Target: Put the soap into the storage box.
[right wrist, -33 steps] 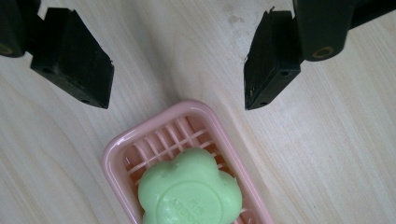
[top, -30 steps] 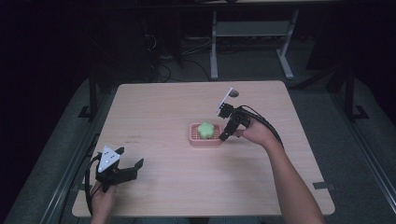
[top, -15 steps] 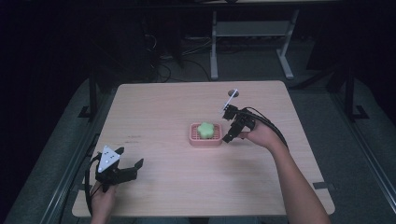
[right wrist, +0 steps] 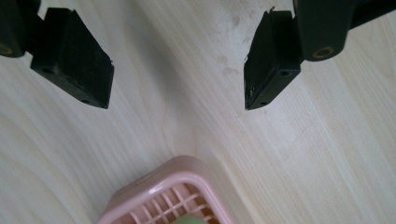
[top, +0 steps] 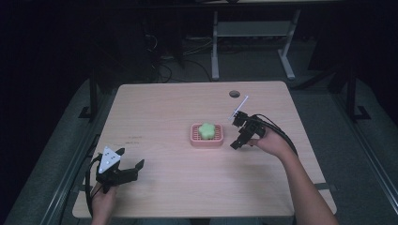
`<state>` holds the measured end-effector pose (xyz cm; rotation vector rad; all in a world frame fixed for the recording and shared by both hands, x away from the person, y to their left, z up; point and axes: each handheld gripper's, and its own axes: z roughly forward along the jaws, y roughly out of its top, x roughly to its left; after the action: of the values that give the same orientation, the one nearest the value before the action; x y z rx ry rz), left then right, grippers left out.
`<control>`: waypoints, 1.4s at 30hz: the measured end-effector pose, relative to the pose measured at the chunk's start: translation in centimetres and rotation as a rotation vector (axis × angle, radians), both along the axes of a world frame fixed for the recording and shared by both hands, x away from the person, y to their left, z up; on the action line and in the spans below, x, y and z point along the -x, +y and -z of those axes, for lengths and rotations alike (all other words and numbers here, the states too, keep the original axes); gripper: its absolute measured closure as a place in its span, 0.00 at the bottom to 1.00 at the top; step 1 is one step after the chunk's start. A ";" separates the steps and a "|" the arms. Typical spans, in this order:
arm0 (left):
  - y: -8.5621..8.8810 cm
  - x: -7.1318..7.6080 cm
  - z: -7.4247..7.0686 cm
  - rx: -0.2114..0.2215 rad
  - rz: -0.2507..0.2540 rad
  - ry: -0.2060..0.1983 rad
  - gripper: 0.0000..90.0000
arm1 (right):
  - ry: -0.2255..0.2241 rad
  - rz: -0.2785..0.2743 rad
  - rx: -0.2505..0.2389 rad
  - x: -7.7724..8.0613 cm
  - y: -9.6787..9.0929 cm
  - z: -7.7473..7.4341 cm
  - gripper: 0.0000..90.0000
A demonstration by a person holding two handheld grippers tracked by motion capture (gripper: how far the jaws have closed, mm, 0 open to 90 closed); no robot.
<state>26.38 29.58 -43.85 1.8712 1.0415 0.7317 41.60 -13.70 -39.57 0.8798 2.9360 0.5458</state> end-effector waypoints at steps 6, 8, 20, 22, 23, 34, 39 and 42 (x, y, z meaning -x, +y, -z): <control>0.0 0.0 0.0 -0.002 0.000 0.000 0.16 | 0.009 0.005 -0.009 0.7 -0.8 0.3 0.27; 0.0 0.0 0.0 -0.001 -0.002 0.002 0.16 | 0.007 0.009 -0.024 1.1 -1.1 0.4 0.27; 0.1 0.0 0.1 -0.005 -0.006 0.000 0.16 | 0.012 0.024 -0.036 2.8 -3.0 1.3 0.26; 0.1 0.0 0.1 -0.003 -0.010 0.000 0.16 | 0.010 0.024 -0.023 3.1 -3.2 1.5 0.26; 0.2 0.1 0.1 -0.004 -0.012 0.001 0.16 | 0.010 0.027 -0.031 3.3 -3.4 1.5 0.26; 0.2 0.1 0.1 -0.008 -0.014 0.001 0.16 | 0.026 0.051 -0.046 4.7 -5.3 2.8 0.27; 0.2 0.1 0.2 -0.005 -0.020 0.004 0.16 | 0.011 0.059 -0.070 5.5 -6.1 2.8 0.27; 0.2 0.2 0.2 -0.007 -0.020 0.002 0.16 | 0.001 0.064 -0.081 6.0 -6.5 2.8 0.27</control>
<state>26.22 29.81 -44.03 1.8706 1.0620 0.7466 35.57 -20.18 -42.36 0.9782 2.8934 0.6655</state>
